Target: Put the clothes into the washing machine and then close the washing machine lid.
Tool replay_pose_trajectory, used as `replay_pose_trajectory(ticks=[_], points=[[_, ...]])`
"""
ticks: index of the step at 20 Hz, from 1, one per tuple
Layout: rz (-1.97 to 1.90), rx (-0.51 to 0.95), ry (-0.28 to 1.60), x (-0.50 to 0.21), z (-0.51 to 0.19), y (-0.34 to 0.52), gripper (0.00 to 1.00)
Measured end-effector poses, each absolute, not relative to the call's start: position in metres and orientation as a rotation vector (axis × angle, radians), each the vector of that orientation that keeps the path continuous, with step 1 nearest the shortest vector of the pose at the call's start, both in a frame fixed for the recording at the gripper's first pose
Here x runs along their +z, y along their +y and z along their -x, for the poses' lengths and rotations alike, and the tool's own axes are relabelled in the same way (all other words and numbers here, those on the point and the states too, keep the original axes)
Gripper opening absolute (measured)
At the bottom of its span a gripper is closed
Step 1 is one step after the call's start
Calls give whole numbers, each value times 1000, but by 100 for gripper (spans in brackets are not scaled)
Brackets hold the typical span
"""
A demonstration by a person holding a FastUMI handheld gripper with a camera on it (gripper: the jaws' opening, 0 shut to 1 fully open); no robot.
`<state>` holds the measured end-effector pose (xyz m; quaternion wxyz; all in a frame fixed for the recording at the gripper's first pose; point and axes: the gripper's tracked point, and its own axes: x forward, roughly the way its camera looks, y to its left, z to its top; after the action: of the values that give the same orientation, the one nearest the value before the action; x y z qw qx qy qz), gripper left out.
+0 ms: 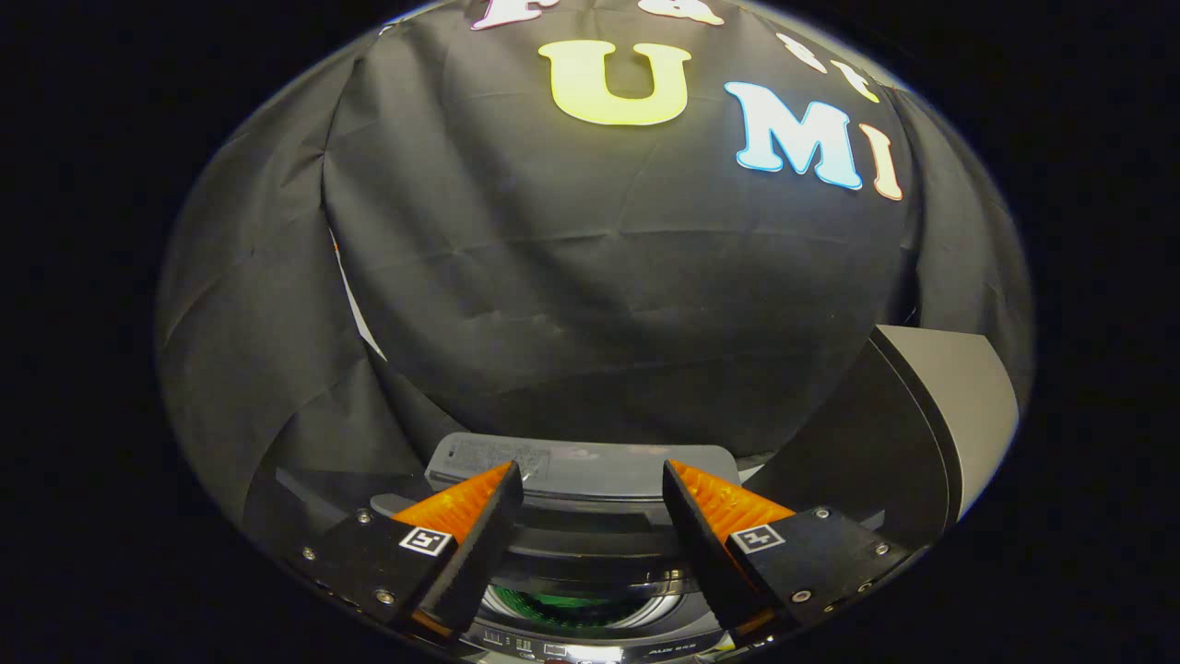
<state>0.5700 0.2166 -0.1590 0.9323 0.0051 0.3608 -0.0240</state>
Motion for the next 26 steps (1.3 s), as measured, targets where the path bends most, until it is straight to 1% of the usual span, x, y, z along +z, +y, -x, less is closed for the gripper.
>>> replay_pose_trajectory(ticks=[7, 11, 16, 19, 22, 26], points=[[99, 2, 768, -187, -528, 235, 94], [100, 26, 773, -196, -513, 251, 95], [60, 1, 683, -178, -511, 246, 95], [77, -41, 630, -172, -502, 230, 95], [92, -53, 584, -173, -478, 223, 95], [123, -33, 599, -184, -416, 203, 95]])
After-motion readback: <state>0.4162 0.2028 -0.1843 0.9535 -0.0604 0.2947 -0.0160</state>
